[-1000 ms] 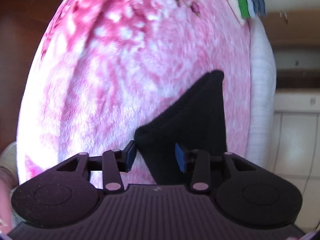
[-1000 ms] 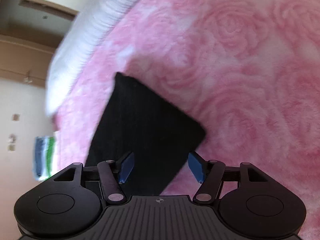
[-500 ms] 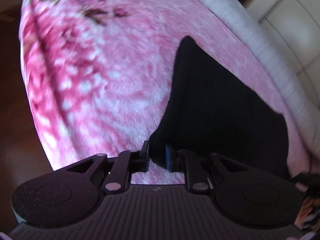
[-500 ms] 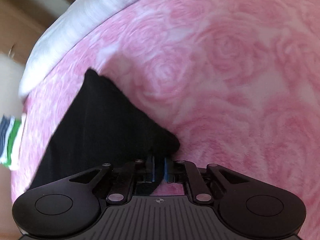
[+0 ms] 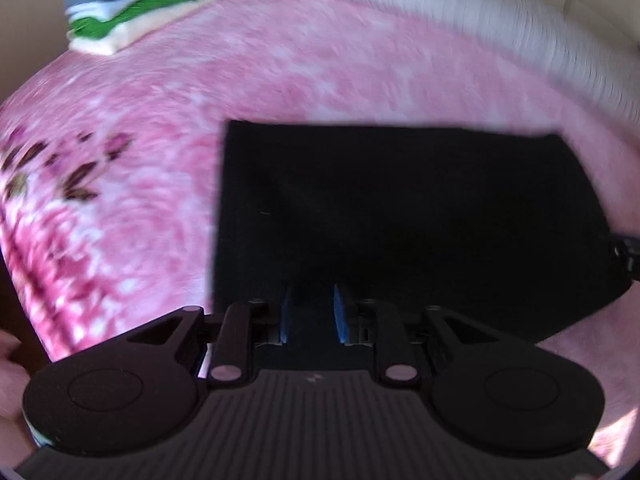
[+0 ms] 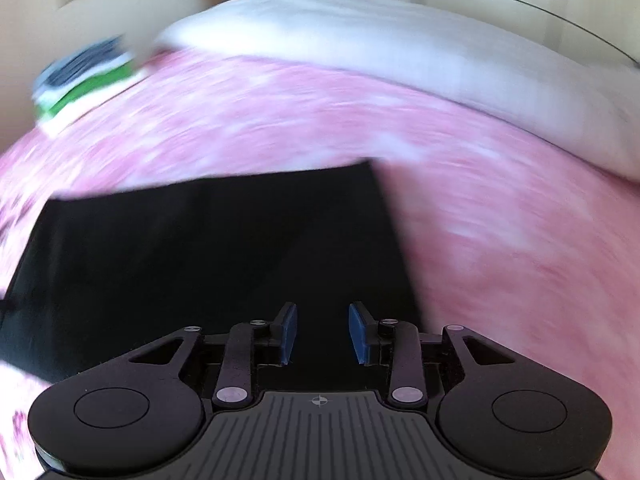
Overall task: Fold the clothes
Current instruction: 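Grasp the folded skirt's edge with both grippers and tug it flat, then regrasp the folded skirt's edge with both grippers and straighten it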
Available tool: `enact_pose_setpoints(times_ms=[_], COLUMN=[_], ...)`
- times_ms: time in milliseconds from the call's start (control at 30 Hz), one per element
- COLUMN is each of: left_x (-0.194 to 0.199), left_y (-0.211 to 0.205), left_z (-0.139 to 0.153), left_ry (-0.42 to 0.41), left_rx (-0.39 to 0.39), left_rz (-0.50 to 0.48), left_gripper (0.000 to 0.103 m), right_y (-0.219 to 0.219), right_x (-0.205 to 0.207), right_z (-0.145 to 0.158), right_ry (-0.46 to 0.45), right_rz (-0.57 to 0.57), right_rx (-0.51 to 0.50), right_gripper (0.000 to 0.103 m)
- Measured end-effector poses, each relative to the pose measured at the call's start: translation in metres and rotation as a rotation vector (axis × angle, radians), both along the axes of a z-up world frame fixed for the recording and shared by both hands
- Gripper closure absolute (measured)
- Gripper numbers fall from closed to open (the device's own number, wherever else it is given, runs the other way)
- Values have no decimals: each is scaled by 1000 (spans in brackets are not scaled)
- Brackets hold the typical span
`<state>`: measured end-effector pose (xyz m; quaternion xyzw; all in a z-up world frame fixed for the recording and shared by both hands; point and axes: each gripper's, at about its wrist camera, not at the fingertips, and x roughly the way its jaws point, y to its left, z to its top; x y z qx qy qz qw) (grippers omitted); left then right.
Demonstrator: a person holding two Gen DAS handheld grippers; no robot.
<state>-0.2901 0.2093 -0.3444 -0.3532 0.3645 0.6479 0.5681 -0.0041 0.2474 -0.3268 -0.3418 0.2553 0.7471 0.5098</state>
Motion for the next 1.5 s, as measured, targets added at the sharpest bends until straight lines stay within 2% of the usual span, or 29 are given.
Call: enact_pose_setpoints(times_ms=[100, 200, 500, 633, 667, 700, 733, 767, 800, 833, 867, 933, 967, 1067, 1133, 1233, 1333, 1400, 1500], left_x=[14, 10, -9, -24, -28, -32, -35, -39, -43, -47, -50, -55, -54, -44, -37, -37, -42, -45, -44], left_y=[10, 11, 1, -11, -14, -17, -20, -23, -25, -26, -24, -18, -13, 9, 28, 52, 64, 64, 66], left_z=[-11, -8, -8, -11, -11, -12, -13, -13, -13, -11, -8, 2, 9, 19, 15, -2, -17, -11, 3], left_ry=[70, 59, 43, 47, 48, 49, 50, 51, 54, 60, 64, 36, 40, 36, 35, 57, 79, 76, 87], left_rx=[-28, -43, -35, -17, -12, -8, -3, 1, 5, 1, -11, 12, 45, 122, 139, 132, 119, 112, 148], left_rz=[4, 33, 38, 24, 21, 17, 14, 10, 9, 19, 37, 60, 55, 1, -40, -70, -92, -87, -104], left_gripper=[76, 76, 74, 73, 72, 72, 76, 85, 85, 74, 72, 82, 83, 83, 85, 85, 85, 87, 90], right_y=[3, 9, 14, 8, 8, 10, 12, 16, 20, 24, 28, 37, 41, 51, 63, 84, 107, 124, 136], right_x=[-21, -5, -1, -1, 5, 16, 28, 47, 63, 70, 75, 78, 75, 57, 37, 8, -10, -4, 9], right_z=[-33, -46, -34, -33, -32, -34, -35, -36, -37, -38, -38, -32, -26, -7, -5, -14, -36, -49, -32], right_ry=[-110, -54, -27, -66, -85, -113, -124, -73, -35, -48, -58, -41, -38, -20, -9, -16, -93, -156, -119], right_rz=[99, 71, 60, 108, 107, 59, 13, -26, -61, -73, -84, -104, -126, -128, -75, 5, 64, 33, -68], right_rx=[17, 16, -9, 27, 40, 44, 41, 12, -16, -40, -62, -99, -90, 19, 48, 71, 61, 36, 31], right_gripper=[66, 62, 62, 62, 62, 62, 60, 51, 43, 37, 37, 37, 38, 39, 39, 47, 53, 56, 56])
